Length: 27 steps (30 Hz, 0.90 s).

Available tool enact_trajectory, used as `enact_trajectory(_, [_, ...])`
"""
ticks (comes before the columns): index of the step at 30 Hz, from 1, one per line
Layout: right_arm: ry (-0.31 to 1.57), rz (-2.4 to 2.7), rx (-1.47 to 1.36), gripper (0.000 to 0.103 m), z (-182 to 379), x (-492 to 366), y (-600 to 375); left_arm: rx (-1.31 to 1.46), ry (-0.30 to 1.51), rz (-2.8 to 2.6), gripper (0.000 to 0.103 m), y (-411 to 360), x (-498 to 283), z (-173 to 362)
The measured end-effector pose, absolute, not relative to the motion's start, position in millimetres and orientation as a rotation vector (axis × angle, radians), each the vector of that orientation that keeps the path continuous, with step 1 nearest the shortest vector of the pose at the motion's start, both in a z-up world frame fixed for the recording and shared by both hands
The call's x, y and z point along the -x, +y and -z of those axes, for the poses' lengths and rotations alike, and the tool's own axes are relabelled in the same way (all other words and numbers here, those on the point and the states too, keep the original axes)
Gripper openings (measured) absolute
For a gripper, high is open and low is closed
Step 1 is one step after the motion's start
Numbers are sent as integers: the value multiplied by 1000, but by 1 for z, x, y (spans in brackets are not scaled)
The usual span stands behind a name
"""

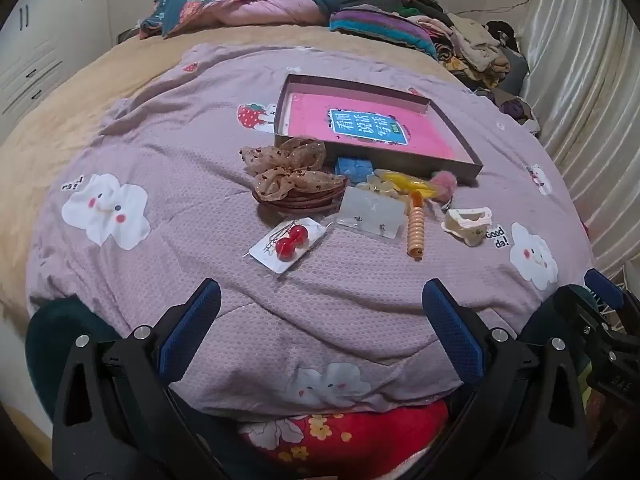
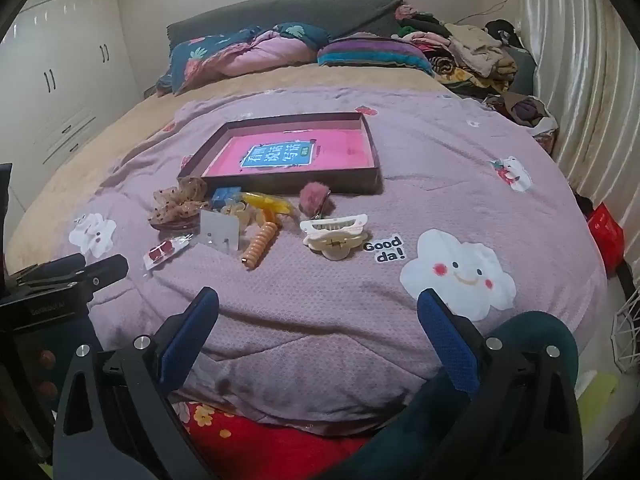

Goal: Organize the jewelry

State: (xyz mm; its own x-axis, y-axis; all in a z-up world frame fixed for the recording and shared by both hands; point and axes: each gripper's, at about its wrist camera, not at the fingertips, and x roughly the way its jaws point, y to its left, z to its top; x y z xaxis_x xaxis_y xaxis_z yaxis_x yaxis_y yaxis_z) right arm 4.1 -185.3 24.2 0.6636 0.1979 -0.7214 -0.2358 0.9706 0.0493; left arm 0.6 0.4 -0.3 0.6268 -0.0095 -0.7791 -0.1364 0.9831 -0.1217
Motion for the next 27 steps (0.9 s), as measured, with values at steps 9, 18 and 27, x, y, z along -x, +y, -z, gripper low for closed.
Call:
enact_trajectory(9, [806, -260, 55, 99, -28, -3, -187, 179, 865, -78, 95, 1, 6, -5])
enact_trajectory(18, [806, -244, 49, 99, -30, -1, -185, 184, 864, -74, 95, 4, 4, -9])
enact_trajectory(27, [798, -250, 44, 99, -34, 2, -184, 180, 860, -74, 95, 6, 4, -11])
